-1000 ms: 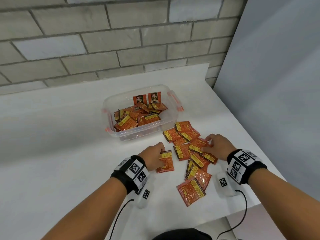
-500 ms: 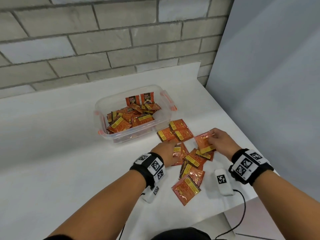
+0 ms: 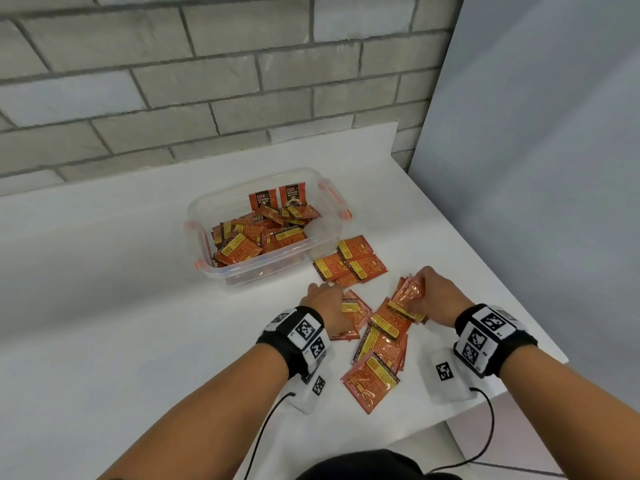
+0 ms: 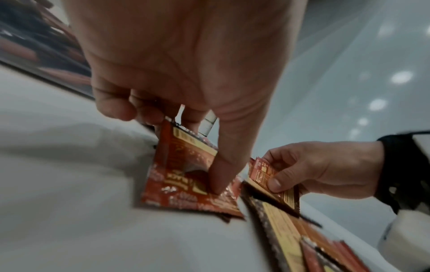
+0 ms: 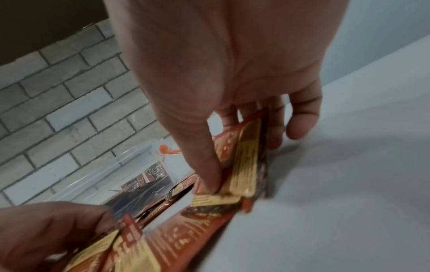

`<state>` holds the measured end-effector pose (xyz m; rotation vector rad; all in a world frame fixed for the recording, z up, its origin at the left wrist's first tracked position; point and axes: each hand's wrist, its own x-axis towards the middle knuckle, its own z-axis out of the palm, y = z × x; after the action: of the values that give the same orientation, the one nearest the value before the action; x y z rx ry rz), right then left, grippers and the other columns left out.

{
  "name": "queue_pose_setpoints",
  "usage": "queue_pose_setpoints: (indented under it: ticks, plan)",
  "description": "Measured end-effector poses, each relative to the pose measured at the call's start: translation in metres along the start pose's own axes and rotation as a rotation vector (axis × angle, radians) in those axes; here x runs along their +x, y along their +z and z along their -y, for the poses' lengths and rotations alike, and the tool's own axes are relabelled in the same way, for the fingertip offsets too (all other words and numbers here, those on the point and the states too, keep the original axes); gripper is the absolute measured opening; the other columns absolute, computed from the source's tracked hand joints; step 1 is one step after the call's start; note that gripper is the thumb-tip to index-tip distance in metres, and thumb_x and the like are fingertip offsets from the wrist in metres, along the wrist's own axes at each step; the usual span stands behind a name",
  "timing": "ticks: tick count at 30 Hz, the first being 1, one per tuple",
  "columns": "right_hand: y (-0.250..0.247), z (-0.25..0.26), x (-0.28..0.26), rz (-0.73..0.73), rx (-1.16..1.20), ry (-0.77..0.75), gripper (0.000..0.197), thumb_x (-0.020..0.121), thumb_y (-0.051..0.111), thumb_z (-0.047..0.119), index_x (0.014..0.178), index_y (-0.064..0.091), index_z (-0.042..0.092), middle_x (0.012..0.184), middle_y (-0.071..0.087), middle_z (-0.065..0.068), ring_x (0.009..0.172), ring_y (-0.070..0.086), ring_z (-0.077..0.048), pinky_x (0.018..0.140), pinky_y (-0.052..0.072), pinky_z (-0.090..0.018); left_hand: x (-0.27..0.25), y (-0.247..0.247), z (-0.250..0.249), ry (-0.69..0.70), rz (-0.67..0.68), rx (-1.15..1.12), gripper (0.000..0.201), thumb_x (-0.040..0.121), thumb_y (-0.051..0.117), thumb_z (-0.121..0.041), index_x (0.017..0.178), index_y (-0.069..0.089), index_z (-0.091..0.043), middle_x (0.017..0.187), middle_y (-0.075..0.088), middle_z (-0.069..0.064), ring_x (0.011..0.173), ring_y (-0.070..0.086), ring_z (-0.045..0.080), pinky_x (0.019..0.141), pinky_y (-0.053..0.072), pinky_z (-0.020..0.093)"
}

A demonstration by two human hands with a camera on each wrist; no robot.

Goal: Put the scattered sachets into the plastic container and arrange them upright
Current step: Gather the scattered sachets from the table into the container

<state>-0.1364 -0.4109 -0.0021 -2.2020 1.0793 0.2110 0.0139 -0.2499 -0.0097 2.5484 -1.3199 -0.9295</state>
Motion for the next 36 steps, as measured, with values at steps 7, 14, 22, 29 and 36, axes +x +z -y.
queue_pose_setpoints:
  ticks: [7,14,22,29,36]
  plan:
    - [-0.011,0.007,-0.014,0.077,0.237,-0.026,0.040,0.084,0.069,0.020,0.116,0.044,0.016,0.095,0.059,0.002,0.083,0.059,-0.011,0.067,0.046,-0.023,-0.017,-0.019,0.023,0.006,0.008,-0.331,0.054,0.078,0.076,-0.036,0.122,0.049,-0.019,0.120,0.062,0.000,0.109,0.057,0.018,0.093,0.047,0.029]
    - [0.015,0.007,-0.023,0.145,-0.118,-0.114,0.057,0.078,0.074,0.026,0.123,0.044,0.009,0.104,0.054,-0.005,0.091,0.057,-0.019,0.078,0.050,-0.030,-0.035,0.017,-0.010,0.207,0.279,-0.178,0.059,0.080,0.076,-0.035,0.121,0.039,-0.017,0.116,0.062,0.006,0.099,0.062,0.021,0.084,0.054,0.039]
    - [0.018,0.005,-0.020,0.051,-0.192,-0.060,0.062,0.071,0.077,0.031,0.122,0.045,0.014,0.105,0.038,-0.003,0.103,0.046,-0.023,0.088,0.046,-0.037,-0.028,0.027,-0.009,0.210,0.098,0.031,0.052,0.082,0.071,-0.042,0.118,0.046,-0.015,0.116,0.051,0.008,0.108,0.048,0.024,0.090,0.046,0.040]
    - [0.011,0.005,-0.027,0.064,0.016,-0.082,0.046,0.079,0.075,0.020,0.108,0.039,0.018,0.095,0.057,-0.001,0.081,0.057,-0.017,0.064,0.046,-0.025,-0.028,0.014,0.005,0.131,0.060,-0.256,0.039,0.083,0.073,-0.030,0.110,0.048,-0.015,0.113,0.062,0.004,0.099,0.060,0.019,0.085,0.051,0.032]
    - [-0.003,0.009,-0.022,-0.002,0.200,-0.094,0.020,0.089,0.062,0.016,0.103,0.048,0.014,0.097,0.062,-0.004,0.087,0.060,-0.019,0.074,0.048,-0.029,-0.033,-0.006,0.025,0.127,-0.160,-0.543,0.039,0.087,0.069,-0.020,0.123,0.052,-0.019,0.114,0.063,-0.005,0.103,0.059,0.010,0.086,0.042,0.021]
